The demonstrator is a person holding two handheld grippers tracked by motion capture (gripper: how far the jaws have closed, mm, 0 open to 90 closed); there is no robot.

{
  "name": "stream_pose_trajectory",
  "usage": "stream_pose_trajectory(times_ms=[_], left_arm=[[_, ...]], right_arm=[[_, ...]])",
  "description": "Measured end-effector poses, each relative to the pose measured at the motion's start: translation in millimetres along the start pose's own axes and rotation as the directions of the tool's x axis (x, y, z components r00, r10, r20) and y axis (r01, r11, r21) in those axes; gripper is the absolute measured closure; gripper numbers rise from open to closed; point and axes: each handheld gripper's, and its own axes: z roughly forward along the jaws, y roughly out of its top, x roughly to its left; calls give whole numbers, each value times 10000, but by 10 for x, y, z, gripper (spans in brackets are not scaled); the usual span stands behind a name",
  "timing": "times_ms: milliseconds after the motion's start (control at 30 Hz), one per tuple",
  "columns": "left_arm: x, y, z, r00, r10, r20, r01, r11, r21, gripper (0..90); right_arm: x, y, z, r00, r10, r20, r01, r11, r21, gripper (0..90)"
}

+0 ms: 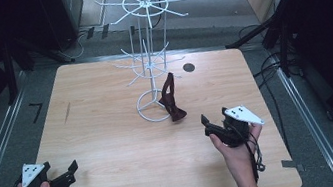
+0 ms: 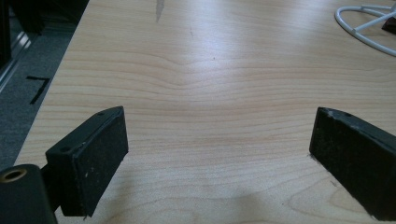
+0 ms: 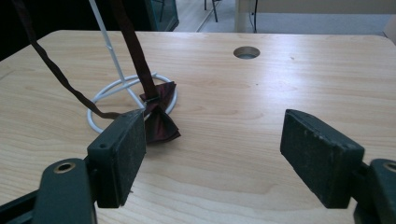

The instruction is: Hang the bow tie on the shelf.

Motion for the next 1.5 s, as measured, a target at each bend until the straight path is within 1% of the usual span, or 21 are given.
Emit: stream_pose_trajectory(times_ms=[33, 267, 333, 467, 600, 900, 1000, 1300, 1367, 1500], left_arm=[[0, 0, 1, 10000, 5, 0, -5, 10000, -5, 49], [-2, 0, -3, 10000, 93, -14, -93, 10000, 22, 48], [-5, 0, -2, 9999, 110, -11, -110, 9999, 20, 49], [-15, -2, 0, 9999, 148, -58, -148, 9999, -16, 49], [-25, -2, 1, 9997, 213, -87, -213, 9998, -10, 49], [-42, -5, 0, 9994, 322, -150, -322, 9995, -40, 49], [-41, -4, 1, 9994, 318, -155, -318, 9995, -27, 50], [-43, -6, -1, 9993, 355, -143, -356, 9994, -52, 56], [-43, -6, -1, 9993, 356, -145, -356, 9993, -59, 56], [-45, -7, -2, 9993, 352, -147, -353, 9993, -84, 56]], right_arm=[[-17, -10, -15, 10000, 49, 13, -49, 10000, 6, 231], [-157, -47, -134, 10000, -64, 16, 64, 9999, -95, 198], [-201, -66, -170, 10000, -27, -21, 27, 9999, -116, 186], [-290, -125, -232, 10000, -11, -71, 10, 10000, -87, 159], [-382, -191, -289, 10000, 92, -32, -92, 9999, -56, 155], [-608, -355, -380, 9992, 350, 202, -353, 9993, 115, 151], [-689, -401, -410, 9990, 335, 312, -338, 9994, 106, 142], [-874, -524, -504, 9974, 497, 525, -509, 9985, 209, 141], [-916, -559, -526, 9965, 549, 635, -570, 9979, 322, 141], [-1012, -610, -569, 9937, 730, 847, -762, 9965, 345, 141]])
